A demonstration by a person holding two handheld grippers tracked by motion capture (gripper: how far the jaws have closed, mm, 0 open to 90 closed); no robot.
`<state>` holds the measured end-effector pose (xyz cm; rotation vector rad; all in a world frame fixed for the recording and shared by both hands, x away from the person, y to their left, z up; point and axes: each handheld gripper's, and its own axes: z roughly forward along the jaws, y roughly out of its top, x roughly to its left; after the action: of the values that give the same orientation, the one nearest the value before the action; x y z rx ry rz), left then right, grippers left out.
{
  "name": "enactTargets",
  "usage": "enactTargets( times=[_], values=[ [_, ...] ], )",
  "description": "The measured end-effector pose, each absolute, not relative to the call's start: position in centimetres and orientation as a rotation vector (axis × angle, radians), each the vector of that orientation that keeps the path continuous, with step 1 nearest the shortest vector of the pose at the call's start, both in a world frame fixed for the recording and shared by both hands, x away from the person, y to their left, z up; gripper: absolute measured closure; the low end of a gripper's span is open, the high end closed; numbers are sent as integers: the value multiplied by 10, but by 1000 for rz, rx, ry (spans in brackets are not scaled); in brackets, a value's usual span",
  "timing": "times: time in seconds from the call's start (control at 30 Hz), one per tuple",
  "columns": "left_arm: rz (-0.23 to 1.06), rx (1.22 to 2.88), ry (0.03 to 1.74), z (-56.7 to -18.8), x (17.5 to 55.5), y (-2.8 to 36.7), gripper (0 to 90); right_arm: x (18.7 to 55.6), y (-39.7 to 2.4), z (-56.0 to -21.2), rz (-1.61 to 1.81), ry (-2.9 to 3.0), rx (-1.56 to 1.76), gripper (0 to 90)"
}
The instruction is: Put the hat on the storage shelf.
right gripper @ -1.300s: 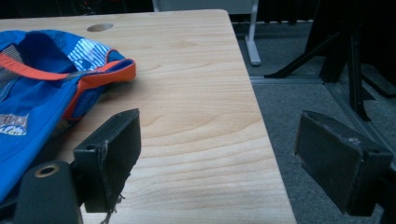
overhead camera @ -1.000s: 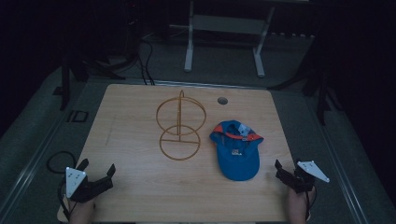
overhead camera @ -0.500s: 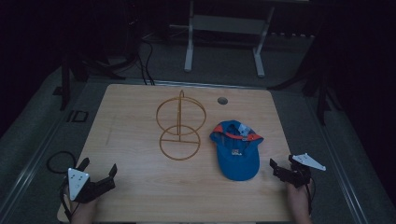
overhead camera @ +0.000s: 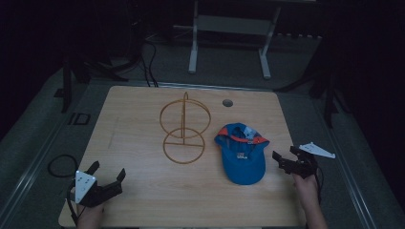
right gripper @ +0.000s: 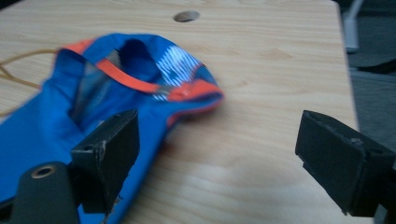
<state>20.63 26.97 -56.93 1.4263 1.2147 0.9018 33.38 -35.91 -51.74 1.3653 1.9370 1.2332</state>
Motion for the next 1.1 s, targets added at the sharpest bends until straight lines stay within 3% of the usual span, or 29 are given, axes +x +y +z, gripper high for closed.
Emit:
enactTargets(
  times=[0.33,0.37,0.43,0.53,0.9,1.1],
  values=[
    [895,1441,1207,-568,206,265,36,361,-332,-492,1235,2015,1265,146],
    [895,1448,1209,-569,206,265,35,367,-326,-490,1224,2047,1219,216],
    [893,1452,1204,-569,206,265,35,374,-319,-489,1184,2075,1179,237],
    [896,1444,1196,-568,206,265,35,385,-309,-490,1164,2108,1157,294],
    [904,1476,1172,-568,206,262,35,423,-282,-502,1124,2144,1163,281],
    [913,1472,1165,-567,205,262,36,442,-273,-512,1068,2196,1174,336]
  ],
)
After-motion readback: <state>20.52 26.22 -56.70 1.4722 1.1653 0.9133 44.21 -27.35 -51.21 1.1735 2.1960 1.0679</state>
